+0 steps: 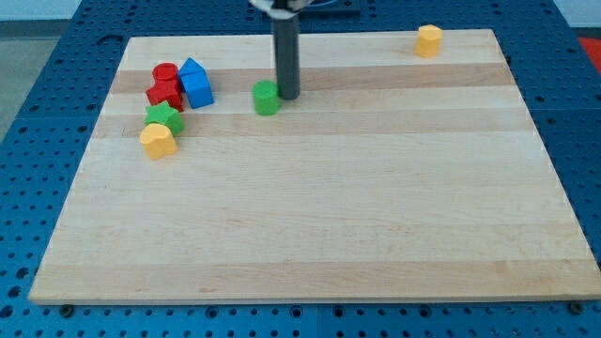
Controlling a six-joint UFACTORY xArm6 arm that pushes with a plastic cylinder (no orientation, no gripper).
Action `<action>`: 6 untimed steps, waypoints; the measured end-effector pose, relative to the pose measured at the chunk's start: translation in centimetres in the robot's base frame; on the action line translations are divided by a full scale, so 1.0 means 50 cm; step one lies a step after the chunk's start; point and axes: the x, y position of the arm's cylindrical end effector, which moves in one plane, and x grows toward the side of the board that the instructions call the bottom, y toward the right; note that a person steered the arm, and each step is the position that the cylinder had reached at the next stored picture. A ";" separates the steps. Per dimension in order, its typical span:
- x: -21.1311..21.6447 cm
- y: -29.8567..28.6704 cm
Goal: Point your arm at the blue triangle
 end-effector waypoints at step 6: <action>-0.075 -0.125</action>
